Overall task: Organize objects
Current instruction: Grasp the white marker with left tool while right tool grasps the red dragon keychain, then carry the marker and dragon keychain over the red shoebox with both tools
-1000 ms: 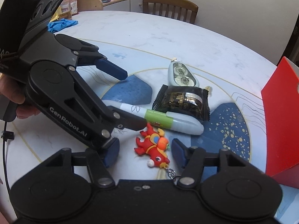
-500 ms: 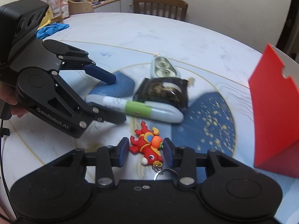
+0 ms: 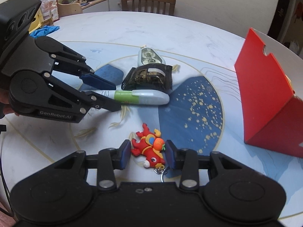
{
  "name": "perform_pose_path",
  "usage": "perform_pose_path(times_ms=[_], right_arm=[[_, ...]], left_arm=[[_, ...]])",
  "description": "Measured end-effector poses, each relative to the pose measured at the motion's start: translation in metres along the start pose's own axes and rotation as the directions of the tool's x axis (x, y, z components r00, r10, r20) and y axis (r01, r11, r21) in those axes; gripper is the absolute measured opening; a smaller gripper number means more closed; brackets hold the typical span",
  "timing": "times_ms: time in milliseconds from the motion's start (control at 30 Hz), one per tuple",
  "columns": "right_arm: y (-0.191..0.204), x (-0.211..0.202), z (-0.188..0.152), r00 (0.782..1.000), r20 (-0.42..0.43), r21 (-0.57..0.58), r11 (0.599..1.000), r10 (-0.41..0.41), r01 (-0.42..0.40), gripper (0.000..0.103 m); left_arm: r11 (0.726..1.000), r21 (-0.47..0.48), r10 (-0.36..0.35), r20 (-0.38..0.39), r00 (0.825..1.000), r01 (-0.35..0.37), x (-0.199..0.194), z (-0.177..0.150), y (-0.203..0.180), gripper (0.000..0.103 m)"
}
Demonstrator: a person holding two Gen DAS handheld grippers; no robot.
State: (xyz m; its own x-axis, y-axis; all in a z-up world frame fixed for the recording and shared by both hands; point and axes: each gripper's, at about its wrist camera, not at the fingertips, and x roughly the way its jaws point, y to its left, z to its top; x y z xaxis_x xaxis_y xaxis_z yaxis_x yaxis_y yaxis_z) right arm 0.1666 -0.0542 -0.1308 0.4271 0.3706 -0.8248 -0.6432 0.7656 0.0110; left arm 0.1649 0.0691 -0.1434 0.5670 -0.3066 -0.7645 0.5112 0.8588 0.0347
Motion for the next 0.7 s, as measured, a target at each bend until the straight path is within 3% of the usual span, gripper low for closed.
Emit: perform_pose_path(times_ms=[200,467,700], right_arm=[[-0.004,-0.009,-0.008,0.999,-0.02,0.054,0.998,-0.026,0.027,0.038],[-0.028,-0.042,-0.017,0.999,0.005,0.162,0.986,-0.05,0.049,0.038],[-0.048,-0.078,-0.015,0.996,0.058,0.189,0.98,-0.068,0.056,0.038]], left_arm=[[0.998,-0.002,0.067,-0.031,0.997,-0.067,0.001,0.007,-0.021,0.016],[0.98,-0.194,0.033,-0.029,0.999,-0.038,-0.009,0.011,-0.027,0.016],[0.969,-0.247,0.022,0.018,1.0,-0.017,-0.031,0.027,-0.04,0.016]])
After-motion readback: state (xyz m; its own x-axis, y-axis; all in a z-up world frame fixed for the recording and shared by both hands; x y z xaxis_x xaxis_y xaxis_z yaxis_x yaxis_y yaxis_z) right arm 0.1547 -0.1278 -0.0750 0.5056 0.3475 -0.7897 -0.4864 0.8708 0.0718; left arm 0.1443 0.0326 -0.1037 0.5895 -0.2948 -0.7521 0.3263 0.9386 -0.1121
